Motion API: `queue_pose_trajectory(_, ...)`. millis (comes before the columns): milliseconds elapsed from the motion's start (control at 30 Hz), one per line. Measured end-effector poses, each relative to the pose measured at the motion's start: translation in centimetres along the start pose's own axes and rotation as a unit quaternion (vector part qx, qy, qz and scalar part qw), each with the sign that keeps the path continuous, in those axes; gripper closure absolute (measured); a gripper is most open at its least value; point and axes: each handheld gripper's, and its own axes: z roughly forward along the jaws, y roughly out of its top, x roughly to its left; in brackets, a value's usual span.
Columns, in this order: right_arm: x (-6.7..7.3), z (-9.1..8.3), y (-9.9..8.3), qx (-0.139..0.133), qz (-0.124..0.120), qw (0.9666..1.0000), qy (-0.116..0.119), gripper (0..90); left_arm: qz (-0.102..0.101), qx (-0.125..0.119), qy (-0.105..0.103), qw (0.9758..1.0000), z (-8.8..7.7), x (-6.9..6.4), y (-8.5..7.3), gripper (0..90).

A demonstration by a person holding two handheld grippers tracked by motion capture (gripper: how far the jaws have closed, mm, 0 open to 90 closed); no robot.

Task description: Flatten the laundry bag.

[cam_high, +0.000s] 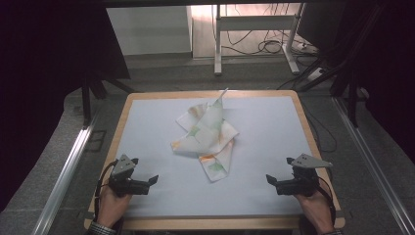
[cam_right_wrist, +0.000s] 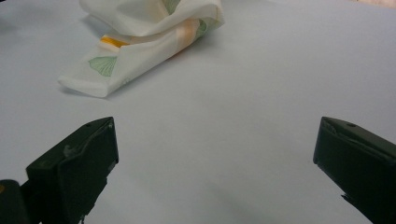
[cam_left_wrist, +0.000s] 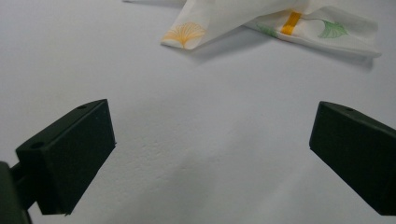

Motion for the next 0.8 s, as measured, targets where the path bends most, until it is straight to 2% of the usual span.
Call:
queue_pose_trajectory(200,0.0,0.3,0.2,0.001,0.005,1.0,0.008,0.2,-0.003,0.006,0.001,1.0,0.1,0.0,0.0,0.0)
queue_pose_trajectory(367,0.2,0.6,0.5,0.004,0.0,0.9999,0.011,0.6,0.004,0.015,0.002,0.9999,0.3,-0.2,0.1,0.0)
queue_pose_trajectory(533,0.4,0.8,0.9,0.004,-0.005,0.9999,0.011,1.2,0.004,0.021,0.0,0.9998,0.4,-0.3,0.1,0.0)
queue_pose_trajectory(633,0.6,1.1,1.3,0.004,-0.004,0.9998,0.019,1.5,0.003,0.023,-0.001,0.9997,0.4,-0.3,0.1,0.0)
queue_pose_trajectory(800,0.9,1.6,1.7,0.004,0.011,0.9995,0.029,1.9,0.006,0.025,0.003,0.9997,0.5,-0.3,0.1,0.0)
